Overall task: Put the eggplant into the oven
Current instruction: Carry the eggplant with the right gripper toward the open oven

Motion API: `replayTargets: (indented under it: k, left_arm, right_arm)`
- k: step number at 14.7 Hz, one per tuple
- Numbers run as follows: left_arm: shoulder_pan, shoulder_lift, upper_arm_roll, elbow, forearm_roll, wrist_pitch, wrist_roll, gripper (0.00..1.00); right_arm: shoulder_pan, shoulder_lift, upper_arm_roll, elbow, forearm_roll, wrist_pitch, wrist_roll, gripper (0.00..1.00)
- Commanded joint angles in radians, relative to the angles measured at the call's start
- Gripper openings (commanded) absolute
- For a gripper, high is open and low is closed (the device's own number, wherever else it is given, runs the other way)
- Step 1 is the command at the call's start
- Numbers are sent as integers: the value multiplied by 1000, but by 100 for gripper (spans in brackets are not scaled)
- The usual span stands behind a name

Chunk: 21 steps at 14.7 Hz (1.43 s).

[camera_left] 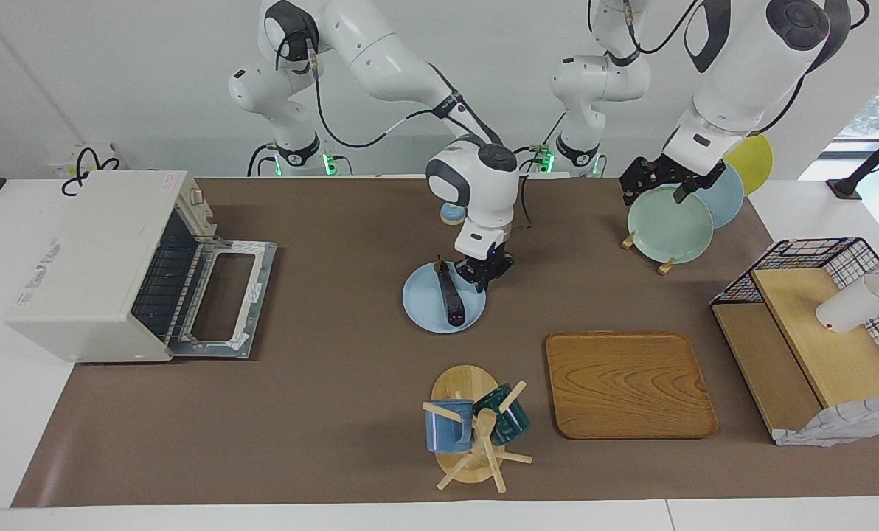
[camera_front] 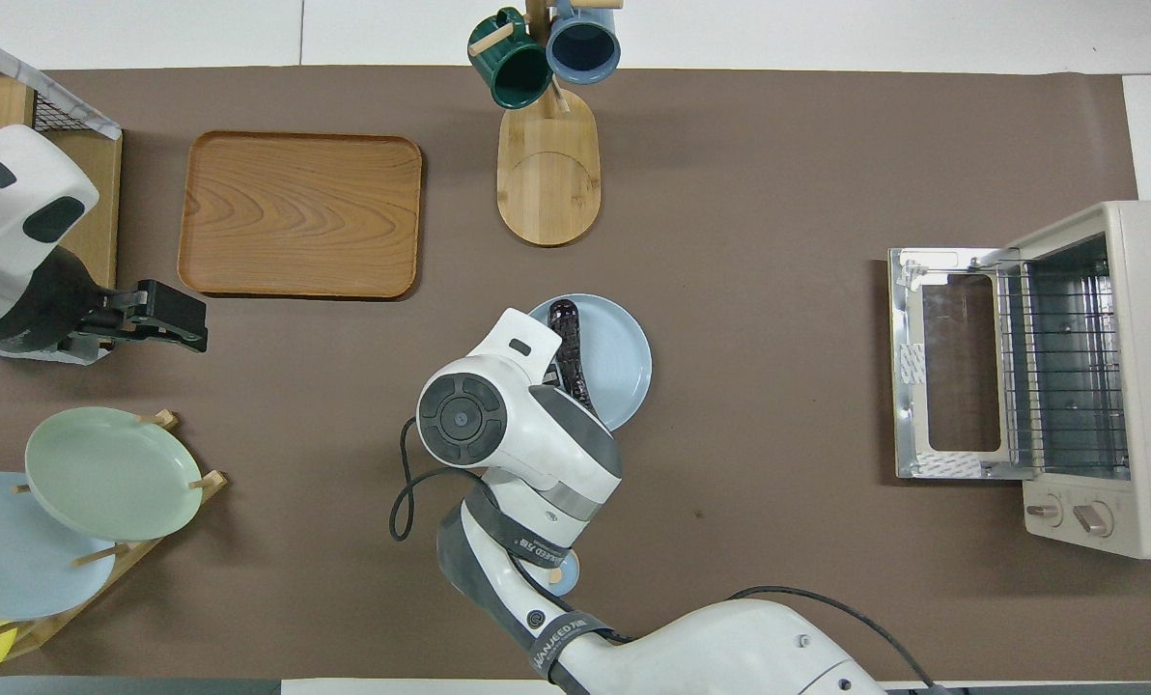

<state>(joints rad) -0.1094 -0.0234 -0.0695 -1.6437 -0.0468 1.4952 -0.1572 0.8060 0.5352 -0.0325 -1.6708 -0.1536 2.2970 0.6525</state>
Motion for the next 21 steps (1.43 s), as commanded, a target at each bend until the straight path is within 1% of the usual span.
replayTargets:
  k: [1, 3, 4, 5, 7, 10, 12, 13, 16, 19, 21]
  left_arm:
    - [-4, -18, 5, -30, 21, 17, 33, 100]
    - [-6, -10, 5, -21, 16, 22, 31, 100]
    - [-9, -6, 8, -15, 12, 25, 31, 100]
    - [-10, -4, 10, -8, 11, 28, 30, 100]
    - [-10, -6, 10, -10, 11, 28, 31, 100]
    - [-10, -6, 11, -10, 11, 25, 30, 100]
    - [-9, -6, 11, -8, 11, 28, 30, 100]
    - [-10, -6, 10, -8, 13, 28, 30, 100]
    - [-7, -7, 10, -13, 13, 26, 30, 100]
    - [-1, -16, 8, -19, 13, 25, 22, 100]
    - [0, -18, 8, -19, 13, 25, 22, 100]
  right_arm:
    - [-21, -21, 0, 56, -70, -149, -24, 0]
    - [-51, -23, -3, 130, -113, -304, -54, 0]
    - [-65, -53, -9, 125, -125, -345, -89, 0]
    - [-95, -95, -10, 97, -127, -373, -123, 0]
    - [-171, -191, -10, 5, -127, -387, -187, 0]
    - [-341, -389, -7, -215, -127, -386, -360, 0]
    - [-434, -483, -9, -314, -127, -387, -473, 0]
    - [-476, -516, -9, -351, -127, -392, -529, 0]
    - [-586, -572, -9, -427, -127, -380, -623, 0]
    - [-651, -584, -10, -461, -144, -361, -727, 0]
    - [-726, -586, -9, -481, -144, -337, -783, 0]
